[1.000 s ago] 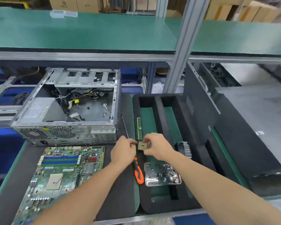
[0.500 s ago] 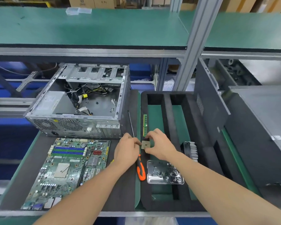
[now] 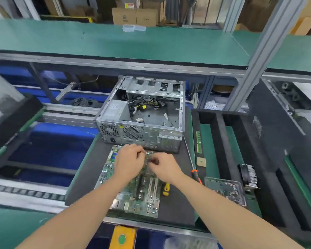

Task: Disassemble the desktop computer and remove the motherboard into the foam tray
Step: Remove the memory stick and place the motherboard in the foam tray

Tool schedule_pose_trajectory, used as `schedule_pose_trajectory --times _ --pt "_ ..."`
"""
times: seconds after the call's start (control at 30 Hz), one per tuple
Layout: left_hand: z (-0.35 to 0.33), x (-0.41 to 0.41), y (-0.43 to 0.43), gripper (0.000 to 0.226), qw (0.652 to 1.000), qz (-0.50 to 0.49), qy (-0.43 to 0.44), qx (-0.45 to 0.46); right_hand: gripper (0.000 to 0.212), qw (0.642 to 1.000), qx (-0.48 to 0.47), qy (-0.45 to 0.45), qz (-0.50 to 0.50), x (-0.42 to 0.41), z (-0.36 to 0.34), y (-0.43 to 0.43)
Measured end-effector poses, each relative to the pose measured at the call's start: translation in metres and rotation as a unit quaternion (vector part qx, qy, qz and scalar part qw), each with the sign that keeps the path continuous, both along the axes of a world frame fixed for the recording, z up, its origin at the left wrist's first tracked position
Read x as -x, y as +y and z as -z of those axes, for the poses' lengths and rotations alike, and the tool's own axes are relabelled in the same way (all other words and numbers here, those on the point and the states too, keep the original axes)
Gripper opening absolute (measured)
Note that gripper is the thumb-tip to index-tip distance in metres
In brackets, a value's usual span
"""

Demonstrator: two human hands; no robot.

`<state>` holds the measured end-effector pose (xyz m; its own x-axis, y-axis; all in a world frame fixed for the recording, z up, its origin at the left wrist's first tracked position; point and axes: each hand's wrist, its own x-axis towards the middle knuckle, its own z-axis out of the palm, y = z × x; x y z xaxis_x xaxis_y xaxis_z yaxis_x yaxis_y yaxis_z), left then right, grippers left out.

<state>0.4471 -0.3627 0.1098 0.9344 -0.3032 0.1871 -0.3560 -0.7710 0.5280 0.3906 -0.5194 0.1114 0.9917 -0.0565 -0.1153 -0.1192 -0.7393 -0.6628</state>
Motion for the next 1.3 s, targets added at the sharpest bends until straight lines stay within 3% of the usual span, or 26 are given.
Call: schedule_pose_trajectory --times 0.13,0.37,0.8,1.3 --pt "0.013 -0.019 0.068 0.025 1.000 -0.007 -0.005 0.007 0.015 0.998 -0.040 0.026 0.050 -0.010 0.011 0.057" --pt "0.062 -0.025 0.111 0.046 0.995 0.053 0.031 -0.081 0.018 0.987 0.072 0.041 0.139 -0.015 0.038 0.103" --pt "0.094 -0.019 0.116 0.048 0.995 0.053 -0.011 -0.088 0.034 0.984 0.140 -0.004 0.106 0.008 0.059 0.113" --pt "0.093 -0.018 0.117 0.048 0.995 0.064 0.021 -0.068 0.049 0.987 0.071 0.002 0.145 0.005 0.058 0.115"
